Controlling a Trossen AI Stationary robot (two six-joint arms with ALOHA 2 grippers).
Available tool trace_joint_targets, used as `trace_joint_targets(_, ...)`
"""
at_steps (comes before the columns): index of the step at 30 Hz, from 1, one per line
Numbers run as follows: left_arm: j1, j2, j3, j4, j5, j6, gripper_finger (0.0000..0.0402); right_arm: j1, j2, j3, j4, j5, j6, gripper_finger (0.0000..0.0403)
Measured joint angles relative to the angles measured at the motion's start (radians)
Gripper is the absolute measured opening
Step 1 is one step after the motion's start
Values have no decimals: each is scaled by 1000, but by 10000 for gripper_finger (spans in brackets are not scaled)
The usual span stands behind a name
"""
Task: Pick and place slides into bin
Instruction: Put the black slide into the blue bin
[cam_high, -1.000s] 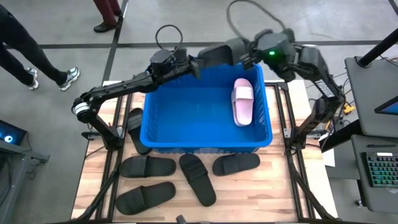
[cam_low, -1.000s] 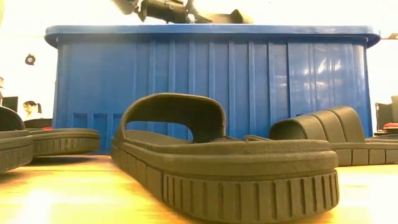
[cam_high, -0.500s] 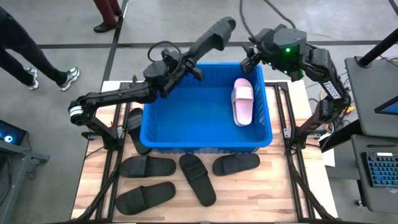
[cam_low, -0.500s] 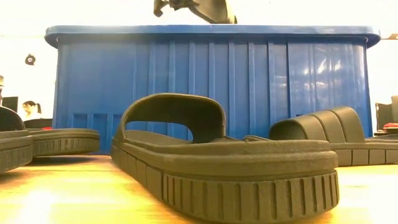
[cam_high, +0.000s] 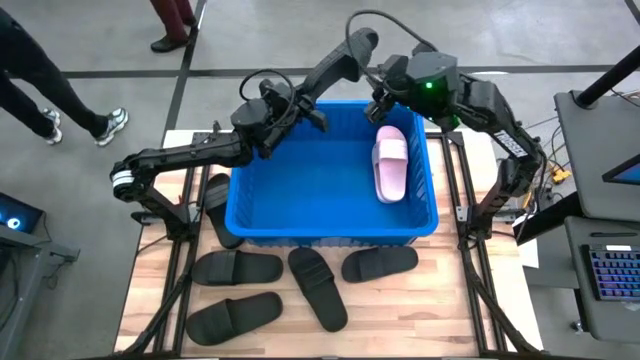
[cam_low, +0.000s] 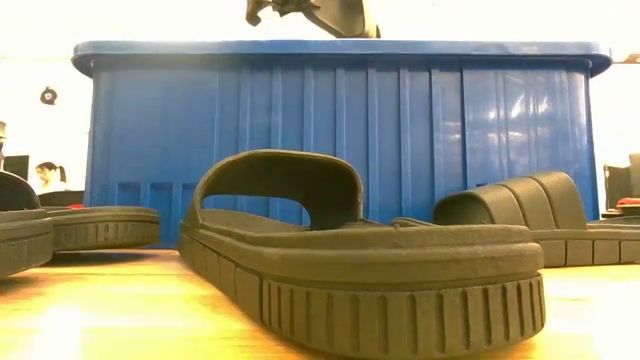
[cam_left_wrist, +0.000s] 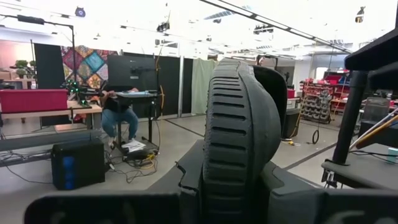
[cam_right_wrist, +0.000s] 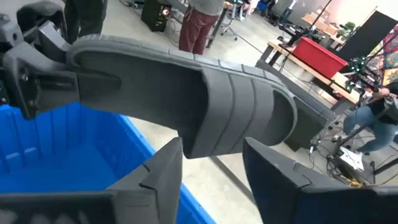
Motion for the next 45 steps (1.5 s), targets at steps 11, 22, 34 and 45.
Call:
trace_joint_targets(11,0,-1,0,33,-2,0,40,-16,59,-1,11,89,-2,273)
trace_joint_targets(22,0,6,0,127,-3,-1,40,-22,73,0,194,113,-78,284)
trace_joint_targets(34,-1,42,1,196,8,-2,40,-43,111,0,310,156,-225,269)
trace_joint_targets(45,-11,42,1,219,7,-2,39,-66,129,0,340,304,-227,254)
